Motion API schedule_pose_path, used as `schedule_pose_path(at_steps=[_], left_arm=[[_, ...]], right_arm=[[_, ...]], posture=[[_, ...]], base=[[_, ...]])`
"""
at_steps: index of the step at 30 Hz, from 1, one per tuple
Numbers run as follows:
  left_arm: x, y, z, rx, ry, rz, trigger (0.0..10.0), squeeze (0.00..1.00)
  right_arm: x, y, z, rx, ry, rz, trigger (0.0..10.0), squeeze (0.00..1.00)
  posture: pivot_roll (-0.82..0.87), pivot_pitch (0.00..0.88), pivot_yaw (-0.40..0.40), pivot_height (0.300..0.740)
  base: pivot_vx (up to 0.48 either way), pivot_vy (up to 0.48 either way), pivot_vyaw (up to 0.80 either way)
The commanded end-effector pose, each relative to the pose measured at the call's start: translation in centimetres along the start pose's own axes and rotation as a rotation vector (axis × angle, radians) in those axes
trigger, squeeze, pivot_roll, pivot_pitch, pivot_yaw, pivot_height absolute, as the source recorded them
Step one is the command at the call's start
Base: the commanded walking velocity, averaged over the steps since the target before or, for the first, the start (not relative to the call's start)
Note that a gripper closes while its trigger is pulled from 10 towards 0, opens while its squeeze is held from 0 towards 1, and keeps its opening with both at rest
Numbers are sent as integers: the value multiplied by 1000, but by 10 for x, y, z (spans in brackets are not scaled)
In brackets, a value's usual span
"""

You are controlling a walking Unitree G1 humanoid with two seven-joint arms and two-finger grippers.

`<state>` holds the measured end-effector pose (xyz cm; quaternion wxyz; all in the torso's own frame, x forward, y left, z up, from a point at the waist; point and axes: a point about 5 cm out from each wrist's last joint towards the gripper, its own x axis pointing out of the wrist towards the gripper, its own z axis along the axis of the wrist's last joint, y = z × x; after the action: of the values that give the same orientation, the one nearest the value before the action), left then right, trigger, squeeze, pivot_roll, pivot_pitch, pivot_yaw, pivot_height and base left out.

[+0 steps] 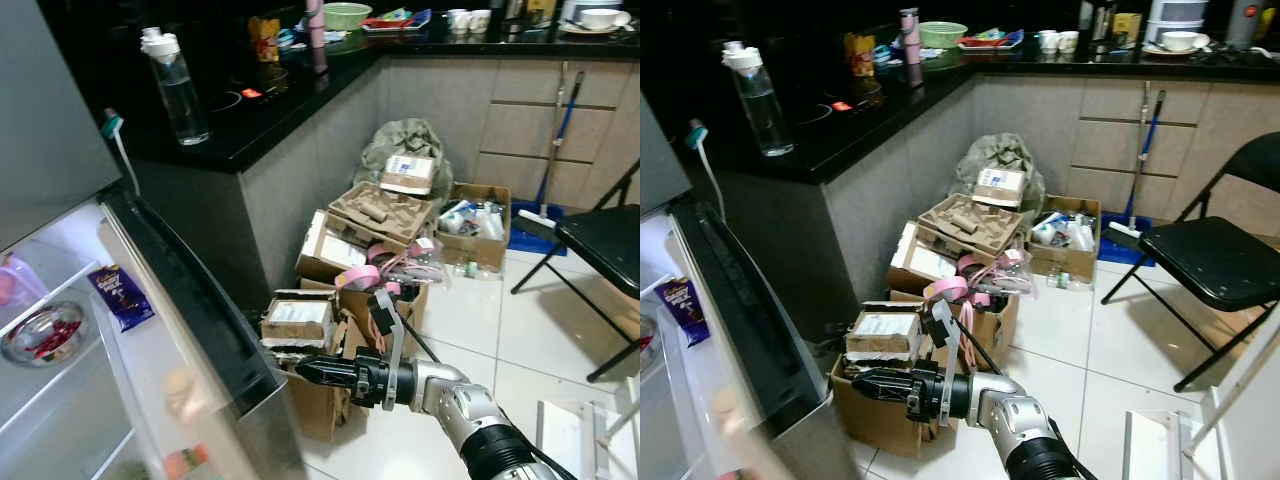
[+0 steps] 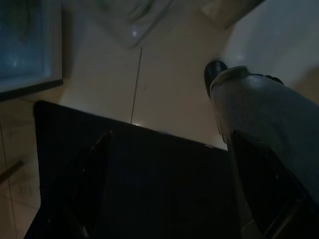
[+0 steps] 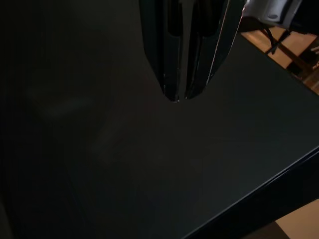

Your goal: Restocking fridge

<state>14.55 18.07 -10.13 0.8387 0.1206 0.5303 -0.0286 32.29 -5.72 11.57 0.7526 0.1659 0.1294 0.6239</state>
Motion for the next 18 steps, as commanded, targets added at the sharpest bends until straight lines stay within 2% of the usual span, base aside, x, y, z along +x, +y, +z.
schedule_pose_path(at_steps=[1,3,4,9,13,14,16,17,18], left_arm=[[-2,4,-19,16,72,3,10000,0],[-2,5,-20,15,73,4,10000,0],[-2,5,-20,15,73,4,10000,0],[-2,7,-21,15,75,7,10000,0],[-2,11,-22,-9,77,26,10000,0],[-2,13,-22,-32,74,42,10000,0],[-3,26,-19,-157,47,131,10000,0],[-3,26,-19,-157,47,131,10000,0],[-3,31,-18,-201,39,162,10000,0]], right_arm=[[-9,-16,-16,-32,68,-200,10000,0],[-28,-36,-27,-66,131,-496,10000,0],[-35,-39,-28,-62,133,-561,10000,0],[-48,-40,-33,-24,132,-599,10000,0],[-56,-41,-41,-28,141,-634,10000,0],[-58,-42,-44,-33,137,-660,10000,0],[-66,-46,-47,-41,108,-744,10000,0],[-66,-46,-47,-41,108,-744,10000,0],[-68,-46,-47,-43,97,-767,10000,0]], posture=[[-80,137,77,734],[-78,137,79,734],[-77,137,79,734],[-75,139,80,734],[-71,137,81,734],[-71,136,81,734],[-72,133,78,734],[-72,133,78,734],[-72,133,78,734]], base=[[0,0,0],[0,0,0],[0,0,0],[0,0,0],[0,0,0],[0,0,0],[0,0,0],[0,0,0],[0,0,0]])
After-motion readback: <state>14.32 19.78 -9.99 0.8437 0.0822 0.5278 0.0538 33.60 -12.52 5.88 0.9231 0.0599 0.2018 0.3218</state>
